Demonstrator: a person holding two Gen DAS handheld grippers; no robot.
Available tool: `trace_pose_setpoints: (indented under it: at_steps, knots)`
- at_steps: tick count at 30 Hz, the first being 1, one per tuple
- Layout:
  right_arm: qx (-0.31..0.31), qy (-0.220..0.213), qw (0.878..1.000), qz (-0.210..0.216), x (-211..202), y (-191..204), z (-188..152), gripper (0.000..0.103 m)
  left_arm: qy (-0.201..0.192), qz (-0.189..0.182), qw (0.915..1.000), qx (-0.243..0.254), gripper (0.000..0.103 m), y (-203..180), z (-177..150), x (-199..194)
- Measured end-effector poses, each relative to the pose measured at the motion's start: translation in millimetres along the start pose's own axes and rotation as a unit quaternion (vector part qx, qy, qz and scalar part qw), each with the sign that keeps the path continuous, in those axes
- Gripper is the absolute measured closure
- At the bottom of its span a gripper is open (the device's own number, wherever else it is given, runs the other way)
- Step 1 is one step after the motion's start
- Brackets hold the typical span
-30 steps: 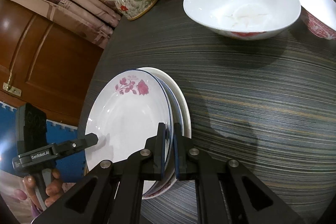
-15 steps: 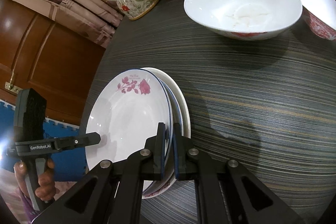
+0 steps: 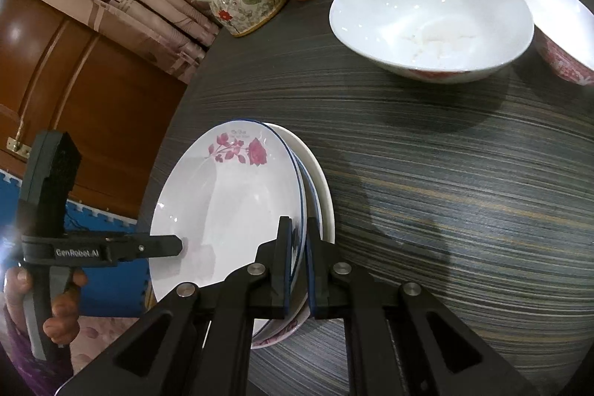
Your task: Organize plates and bowls
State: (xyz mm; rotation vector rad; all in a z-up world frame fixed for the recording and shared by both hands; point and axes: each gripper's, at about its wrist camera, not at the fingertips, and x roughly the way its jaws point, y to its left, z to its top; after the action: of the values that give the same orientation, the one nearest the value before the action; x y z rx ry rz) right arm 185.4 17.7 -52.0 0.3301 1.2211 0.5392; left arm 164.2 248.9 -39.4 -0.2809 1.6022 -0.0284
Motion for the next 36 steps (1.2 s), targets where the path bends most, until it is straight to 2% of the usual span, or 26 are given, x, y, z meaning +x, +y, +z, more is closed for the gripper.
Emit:
trace_pose_setpoints:
  at_steps: [4, 5, 7, 9, 11, 14, 17, 20, 22, 24, 25, 28, 29, 32, 34, 35, 36]
  knots:
    - [0.004, 0.004, 1.000, 0.007, 0, -3, 0, 0.096, 0.011, 0.018, 0.9995, 0.022, 0.075, -7, 1, 0]
    - [0.003, 0.004, 1.000, 0.006, 0, -2, -1, 0.096, 0.013, 0.030, 0.9990, 0.030, 0.071, -11, 1, 0]
    - [0.003, 0.003, 1.000, 0.006, -1, -2, -1, 0.096, 0.022, 0.095, 0.9925, 0.073, 0.069, -22, 2, 4]
    - [0.001, 0.005, 1.000, 0.000, 0, -1, -1, 0.098, 0.028, 0.125, 0.9863, 0.104, 0.069, -26, 4, 9]
    - [0.007, 0.007, 1.000, 0.005, 0, -3, -1, 0.097, 0.035, 0.130, 0.9847, 0.111, 0.058, -26, 6, 16]
    - [0.016, 0.012, 1.000, 0.013, 2, -6, -1, 0.097, 0.028, 0.131, 0.9848, 0.111, 0.056, -24, 5, 14]
    - [0.013, 0.012, 1.000, 0.013, 2, -6, -1, 0.097, -0.003, 0.113, 0.9891, 0.094, 0.056, -9, -3, 0]
    - [0.010, 0.014, 1.000, 0.013, 3, -6, -1, 0.097, -0.063, 0.059, 0.9947, 0.055, 0.056, 15, -15, -20]
    - [0.011, 0.012, 1.000, 0.012, 4, -6, 0, 0.097, -0.101, 0.037, 0.9941, 0.018, 0.056, 34, -22, -33]
    - [0.000, 0.008, 1.000, -0.002, 4, -1, -2, 0.096, -0.166, -0.007, 0.9855, -0.034, 0.056, 59, -36, -51]
    - [-0.009, 0.005, 1.000, -0.007, 3, 3, -3, 0.095, -0.199, -0.032, 0.9770, -0.069, 0.056, 73, -45, -60]
    - [-0.034, 0.006, 0.999, -0.020, 2, 9, -3, 0.094, -0.250, -0.104, 0.9554, -0.119, 0.054, 98, -65, -69]
    - [-0.035, 0.009, 0.999, -0.015, 0, 8, -3, 0.093, -0.265, -0.114, 0.9497, -0.122, 0.054, 102, -72, -70]
    - [-0.014, 0.013, 1.000, 0.010, -6, 2, -2, 0.086, -0.287, -0.105, 0.9453, -0.113, 0.054, 98, -83, -70]
    - [-0.011, 0.010, 1.000, 0.022, -10, 1, -2, 0.082, -0.287, -0.102, 0.9467, -0.103, 0.054, 92, -82, -62]
    - [-0.007, 0.004, 1.000, 0.020, -13, 0, -2, 0.076, -0.284, -0.103, 0.9480, -0.100, 0.054, 89, -77, -60]
    - [-0.003, -0.006, 1.000, 0.015, -17, -1, -2, 0.061, -0.282, -0.107, 0.9487, -0.095, 0.054, 86, -72, -58]
